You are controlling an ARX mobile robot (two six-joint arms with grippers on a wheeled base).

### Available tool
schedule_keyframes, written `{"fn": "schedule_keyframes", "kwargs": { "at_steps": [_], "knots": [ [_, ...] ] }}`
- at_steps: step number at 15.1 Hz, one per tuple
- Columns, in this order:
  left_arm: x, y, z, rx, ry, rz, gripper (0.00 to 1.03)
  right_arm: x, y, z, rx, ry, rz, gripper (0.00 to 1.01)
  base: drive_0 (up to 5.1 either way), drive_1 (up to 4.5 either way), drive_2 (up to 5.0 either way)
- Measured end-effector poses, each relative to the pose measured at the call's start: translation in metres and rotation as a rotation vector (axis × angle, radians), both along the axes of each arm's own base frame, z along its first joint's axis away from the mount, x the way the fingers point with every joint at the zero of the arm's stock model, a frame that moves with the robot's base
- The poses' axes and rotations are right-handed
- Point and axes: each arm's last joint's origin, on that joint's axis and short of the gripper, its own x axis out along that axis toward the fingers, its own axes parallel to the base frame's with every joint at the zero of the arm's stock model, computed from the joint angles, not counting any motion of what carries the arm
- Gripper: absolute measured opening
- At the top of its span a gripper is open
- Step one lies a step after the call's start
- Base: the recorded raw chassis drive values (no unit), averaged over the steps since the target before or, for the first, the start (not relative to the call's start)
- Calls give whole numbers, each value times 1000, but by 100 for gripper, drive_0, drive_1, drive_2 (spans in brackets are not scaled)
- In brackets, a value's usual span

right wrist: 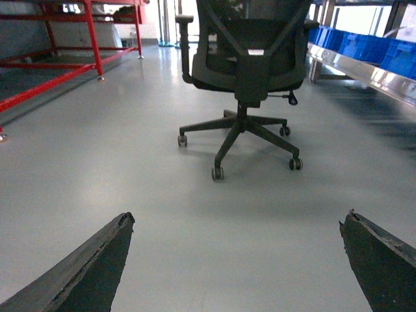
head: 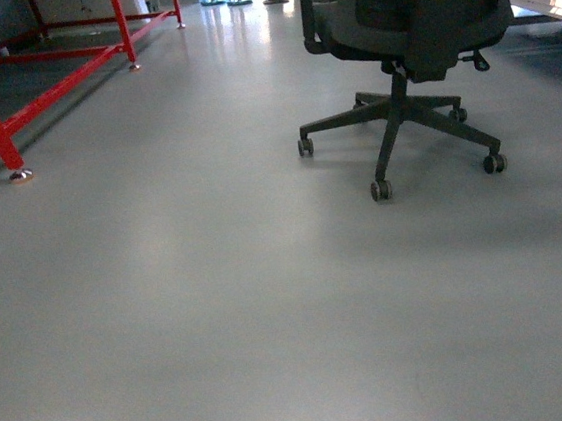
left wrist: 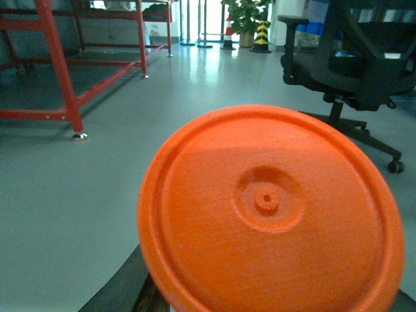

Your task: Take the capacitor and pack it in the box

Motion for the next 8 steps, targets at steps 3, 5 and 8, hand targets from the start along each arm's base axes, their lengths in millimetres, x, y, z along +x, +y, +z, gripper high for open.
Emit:
{"fn": "schedule_keyframes", "kwargs": {
  "at_steps": [3,5,8],
  "knots": [
    [0,0,0,0,-1,-2,44,0,0,0,0,-4,0,98,-497,248,248],
    [0,0,0,0,-3,-2,44,0,0,0,0,-4,0,98,-496,250,250],
    [0,0,0,0,-1,-2,44,0,0,0,0,-3,0,98,-504,242,242]
  ]
}}
